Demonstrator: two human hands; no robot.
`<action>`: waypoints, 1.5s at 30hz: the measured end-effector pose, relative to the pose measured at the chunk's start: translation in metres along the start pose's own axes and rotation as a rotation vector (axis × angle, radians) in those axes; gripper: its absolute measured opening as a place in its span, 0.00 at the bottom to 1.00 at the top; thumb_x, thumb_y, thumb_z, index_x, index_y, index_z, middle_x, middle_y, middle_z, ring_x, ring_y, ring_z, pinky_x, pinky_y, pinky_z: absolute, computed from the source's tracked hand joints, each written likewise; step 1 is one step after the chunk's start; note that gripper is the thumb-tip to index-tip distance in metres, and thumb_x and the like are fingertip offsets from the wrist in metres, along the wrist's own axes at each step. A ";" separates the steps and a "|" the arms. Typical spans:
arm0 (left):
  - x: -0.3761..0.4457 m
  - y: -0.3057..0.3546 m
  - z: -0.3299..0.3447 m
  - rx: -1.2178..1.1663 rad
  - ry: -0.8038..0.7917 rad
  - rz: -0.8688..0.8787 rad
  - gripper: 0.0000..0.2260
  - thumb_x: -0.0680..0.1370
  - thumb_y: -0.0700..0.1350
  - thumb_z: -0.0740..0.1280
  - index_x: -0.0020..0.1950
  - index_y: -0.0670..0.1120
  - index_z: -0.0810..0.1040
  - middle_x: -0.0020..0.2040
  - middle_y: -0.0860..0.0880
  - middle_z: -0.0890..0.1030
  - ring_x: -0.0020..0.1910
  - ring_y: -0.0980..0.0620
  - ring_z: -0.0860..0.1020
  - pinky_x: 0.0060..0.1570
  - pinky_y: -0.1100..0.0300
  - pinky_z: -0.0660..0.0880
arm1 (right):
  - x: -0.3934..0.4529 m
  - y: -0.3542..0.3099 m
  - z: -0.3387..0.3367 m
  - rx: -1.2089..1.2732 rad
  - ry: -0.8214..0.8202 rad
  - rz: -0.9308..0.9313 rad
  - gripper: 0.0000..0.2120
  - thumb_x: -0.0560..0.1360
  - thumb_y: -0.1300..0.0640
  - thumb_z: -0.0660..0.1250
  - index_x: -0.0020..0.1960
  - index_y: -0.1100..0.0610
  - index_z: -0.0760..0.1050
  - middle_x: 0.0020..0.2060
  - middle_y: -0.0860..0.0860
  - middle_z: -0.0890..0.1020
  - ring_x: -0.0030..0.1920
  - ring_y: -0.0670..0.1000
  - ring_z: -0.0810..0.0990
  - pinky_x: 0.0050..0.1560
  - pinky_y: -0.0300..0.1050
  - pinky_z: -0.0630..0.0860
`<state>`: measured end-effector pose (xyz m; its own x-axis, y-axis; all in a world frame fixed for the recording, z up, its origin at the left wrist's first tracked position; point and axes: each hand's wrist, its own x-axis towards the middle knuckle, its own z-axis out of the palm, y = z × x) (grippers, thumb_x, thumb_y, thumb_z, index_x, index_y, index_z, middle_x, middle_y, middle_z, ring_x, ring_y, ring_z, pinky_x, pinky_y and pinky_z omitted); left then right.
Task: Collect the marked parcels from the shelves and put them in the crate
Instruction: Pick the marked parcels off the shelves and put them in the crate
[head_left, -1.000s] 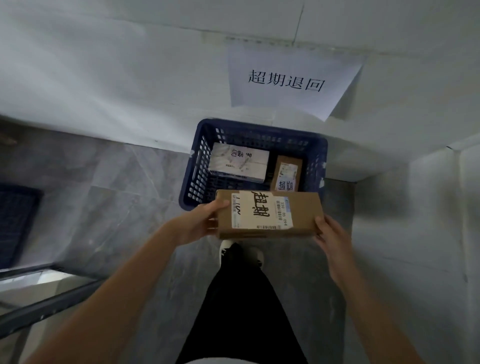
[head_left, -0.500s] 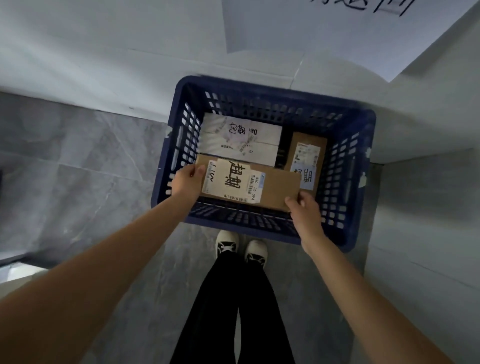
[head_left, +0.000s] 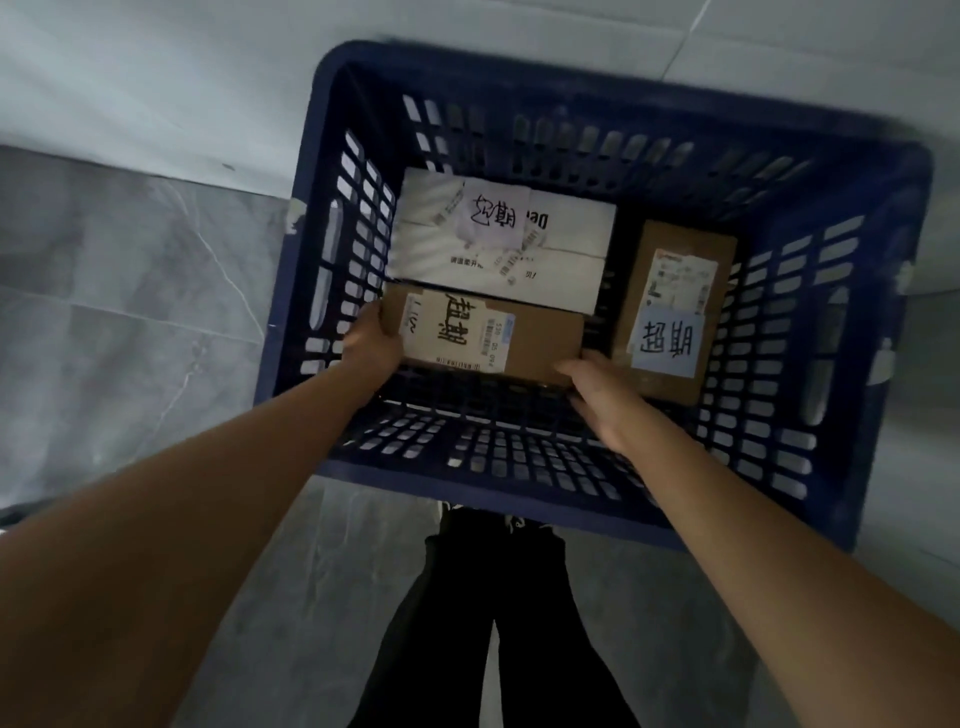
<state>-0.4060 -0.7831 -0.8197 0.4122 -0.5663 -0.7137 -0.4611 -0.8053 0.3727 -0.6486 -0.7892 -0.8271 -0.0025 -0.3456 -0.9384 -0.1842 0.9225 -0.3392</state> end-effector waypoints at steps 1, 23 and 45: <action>0.005 -0.001 0.000 -0.023 -0.009 0.020 0.21 0.79 0.39 0.59 0.73 0.47 0.65 0.65 0.42 0.75 0.60 0.41 0.74 0.59 0.50 0.74 | 0.003 0.001 0.001 0.005 0.000 0.003 0.29 0.79 0.55 0.62 0.78 0.53 0.57 0.72 0.51 0.68 0.69 0.53 0.68 0.63 0.43 0.65; -0.057 0.012 -0.003 -0.056 0.072 0.334 0.26 0.78 0.37 0.59 0.76 0.49 0.60 0.72 0.47 0.68 0.69 0.47 0.69 0.67 0.48 0.70 | -0.054 -0.009 0.003 -0.106 0.195 -0.192 0.32 0.79 0.56 0.64 0.78 0.56 0.54 0.76 0.53 0.61 0.74 0.53 0.62 0.67 0.42 0.61; -0.464 0.034 -0.304 0.373 0.971 0.296 0.27 0.79 0.49 0.61 0.76 0.43 0.62 0.76 0.44 0.62 0.77 0.44 0.56 0.75 0.45 0.53 | -0.504 -0.161 0.159 -1.289 0.081 -1.605 0.27 0.82 0.50 0.54 0.79 0.56 0.52 0.79 0.54 0.52 0.79 0.54 0.48 0.77 0.55 0.45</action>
<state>-0.3737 -0.6011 -0.2956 0.6160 -0.7589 0.2111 -0.7873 -0.6024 0.1316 -0.4614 -0.7358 -0.3103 0.8034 -0.5867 0.1017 -0.5022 -0.7594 -0.4137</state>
